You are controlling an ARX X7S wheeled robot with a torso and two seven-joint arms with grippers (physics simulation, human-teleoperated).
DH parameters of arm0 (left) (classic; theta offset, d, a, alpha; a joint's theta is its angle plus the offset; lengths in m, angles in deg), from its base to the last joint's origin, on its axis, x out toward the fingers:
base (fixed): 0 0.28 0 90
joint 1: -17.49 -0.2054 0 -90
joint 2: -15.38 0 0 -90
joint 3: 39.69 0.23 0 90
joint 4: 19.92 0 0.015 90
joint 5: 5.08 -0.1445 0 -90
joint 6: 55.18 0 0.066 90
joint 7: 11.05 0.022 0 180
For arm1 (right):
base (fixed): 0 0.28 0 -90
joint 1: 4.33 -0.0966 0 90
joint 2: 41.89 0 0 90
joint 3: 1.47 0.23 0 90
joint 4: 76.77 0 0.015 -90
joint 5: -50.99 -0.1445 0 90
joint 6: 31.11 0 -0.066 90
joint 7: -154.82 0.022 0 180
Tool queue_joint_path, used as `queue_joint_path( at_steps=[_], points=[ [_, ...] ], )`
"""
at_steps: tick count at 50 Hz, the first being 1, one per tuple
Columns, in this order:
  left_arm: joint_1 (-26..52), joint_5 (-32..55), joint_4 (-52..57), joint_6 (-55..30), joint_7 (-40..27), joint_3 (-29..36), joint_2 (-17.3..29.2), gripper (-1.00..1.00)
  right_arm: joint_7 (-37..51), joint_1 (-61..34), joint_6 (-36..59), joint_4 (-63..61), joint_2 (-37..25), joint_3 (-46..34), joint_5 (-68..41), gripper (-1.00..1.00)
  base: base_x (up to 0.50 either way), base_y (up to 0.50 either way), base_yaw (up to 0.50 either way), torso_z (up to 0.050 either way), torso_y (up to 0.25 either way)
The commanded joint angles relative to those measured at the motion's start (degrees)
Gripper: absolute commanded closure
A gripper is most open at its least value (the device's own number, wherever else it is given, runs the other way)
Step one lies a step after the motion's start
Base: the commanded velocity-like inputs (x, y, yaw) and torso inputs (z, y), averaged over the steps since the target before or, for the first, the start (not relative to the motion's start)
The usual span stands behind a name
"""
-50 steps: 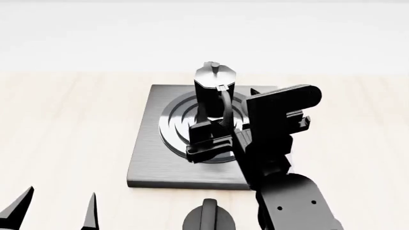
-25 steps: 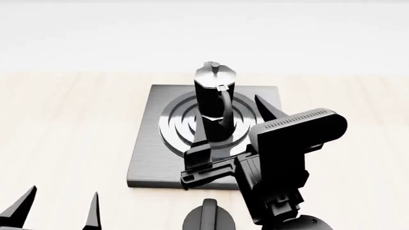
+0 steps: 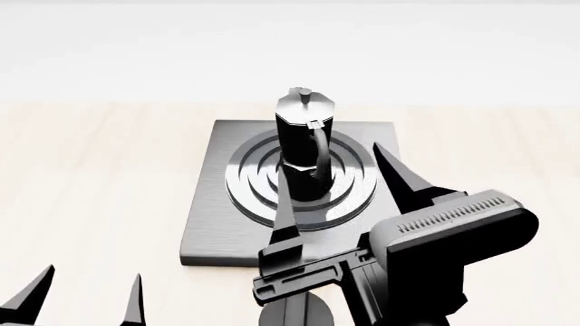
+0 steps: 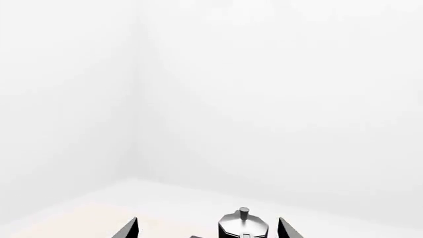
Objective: Put the moka pot on the stove.
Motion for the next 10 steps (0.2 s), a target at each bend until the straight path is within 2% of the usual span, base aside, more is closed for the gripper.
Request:
queue_joint_path(
  at_steps=[1, 10],
  points=[
    [-0.6, -0.3, 0.7, 0.5, -0.2, 0.2, 0.3, -1.00, 1.1, 2.3, 0.4, -5.0, -1.1, 0.4, -0.8, -1.00, 0.00, 0.00, 0.00, 0.000, 0.000],
    [-1.0, -0.3, 1.7, 0.8, -0.5, 0.1, 0.5, -1.00, 1.3, 2.7, 0.3, -5.4, -1.3, 0.2, -1.1, -1.00, 0.00, 0.00, 0.00, 0.000, 0.000]
  ],
)
